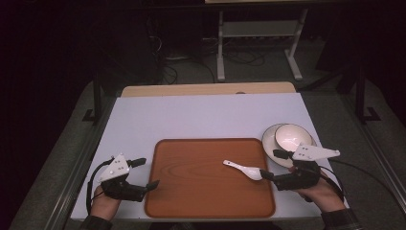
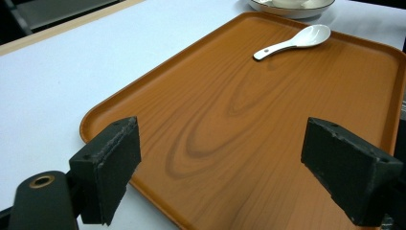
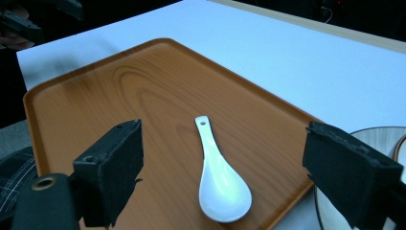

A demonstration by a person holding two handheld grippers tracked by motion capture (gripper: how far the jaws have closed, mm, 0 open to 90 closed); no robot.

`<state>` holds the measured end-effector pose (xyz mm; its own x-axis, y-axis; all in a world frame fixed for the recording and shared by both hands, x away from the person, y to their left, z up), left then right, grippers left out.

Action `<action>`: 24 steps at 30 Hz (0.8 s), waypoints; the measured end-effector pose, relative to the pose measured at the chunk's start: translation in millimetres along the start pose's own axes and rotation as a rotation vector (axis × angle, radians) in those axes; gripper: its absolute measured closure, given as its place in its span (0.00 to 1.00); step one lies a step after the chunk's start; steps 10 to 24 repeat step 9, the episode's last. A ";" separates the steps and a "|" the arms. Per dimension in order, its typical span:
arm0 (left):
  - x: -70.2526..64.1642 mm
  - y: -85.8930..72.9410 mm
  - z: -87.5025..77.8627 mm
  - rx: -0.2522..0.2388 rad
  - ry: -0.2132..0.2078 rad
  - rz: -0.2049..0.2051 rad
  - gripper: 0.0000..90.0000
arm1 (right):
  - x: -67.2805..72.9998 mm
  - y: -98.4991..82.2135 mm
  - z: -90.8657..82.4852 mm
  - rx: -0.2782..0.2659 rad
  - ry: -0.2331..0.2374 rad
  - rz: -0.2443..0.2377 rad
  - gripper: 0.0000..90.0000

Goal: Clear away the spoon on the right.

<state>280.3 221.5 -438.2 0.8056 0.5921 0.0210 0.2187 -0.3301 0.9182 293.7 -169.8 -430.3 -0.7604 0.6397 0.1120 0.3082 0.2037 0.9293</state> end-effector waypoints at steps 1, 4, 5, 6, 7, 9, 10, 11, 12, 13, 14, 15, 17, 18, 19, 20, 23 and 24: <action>-0.1 0.1 0.1 0.000 0.000 0.000 0.14 | 0.6 -1.1 0.3 0.004 0.001 0.001 0.15; -0.4 0.1 0.3 0.000 -0.001 0.000 0.14 | 1.3 -1.4 1.6 0.006 0.003 -0.001 0.15; -0.3 0.0 0.4 0.000 -0.001 0.000 0.14 | 1.3 -1.6 2.3 0.006 0.003 -0.004 0.15; -0.3 0.0 0.4 0.000 -0.001 0.000 0.14 | 1.3 -1.6 2.3 0.006 0.003 -0.004 0.15; 0.0 -0.2 0.5 0.002 -0.001 -0.001 0.14 | 1.7 -2.8 3.6 0.013 0.004 -0.010 0.15; 0.1 -0.3 0.5 0.002 -0.001 -0.001 0.14 | 2.7 -3.6 5.1 0.018 0.006 -0.017 0.15; 0.1 -0.3 0.5 0.002 -0.001 -0.001 0.14 | 2.7 -3.6 5.1 0.018 0.006 -0.017 0.15; 0.1 -0.3 0.5 0.002 -0.001 -0.001 0.14 | 2.7 -3.6 5.1 0.018 0.006 -0.017 0.15; 0.1 -0.3 0.5 0.002 -0.001 -0.001 0.14 | 2.7 -3.6 5.1 0.018 0.006 -0.017 0.15; 0.1 -0.3 0.5 0.002 -0.001 -0.001 0.14 | 2.7 -3.6 5.1 0.018 0.006 -0.017 0.15; 0.1 -0.3 0.5 0.002 -0.001 -0.001 0.14 | 2.7 -3.6 5.1 0.018 0.006 -0.017 0.15; 0.1 -0.3 0.5 0.002 -0.001 -0.001 0.14 | 2.7 -3.6 5.1 0.018 0.006 -0.017 0.15; 0.1 -0.3 0.5 0.002 -0.001 -0.001 0.14 | 2.7 -3.6 5.1 0.018 0.006 -0.017 0.15; 0.1 -0.3 0.5 0.002 -0.001 -0.001 0.14 | 2.7 -3.6 5.1 0.018 0.006 -0.017 0.15; 0.1 -0.3 0.5 0.002 -0.001 -0.001 0.14 | 2.7 -3.6 5.1 0.018 0.006 -0.017 0.15; 0.1 -0.3 0.5 0.002 -0.001 -0.001 0.14 | 2.7 -3.6 5.1 0.018 0.006 -0.017 0.15; 0.1 -0.3 0.5 0.002 -0.001 -0.001 0.14 | 2.7 -3.6 5.1 0.018 0.006 -0.017 0.15; 0.1 -0.3 0.5 0.002 -0.001 -0.001 0.14 | 2.7 -3.6 5.1 0.018 0.006 -0.017 0.15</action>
Point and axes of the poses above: each handheld gripper's, and its own axes: z roughly forward along the jaws, y roughly out of its top, x roughly to its left, the point moved 8 cm from there along z, roughly forward along the jaws, and after that the axes turned 6 degrees about -x, right-handed, at the moved point
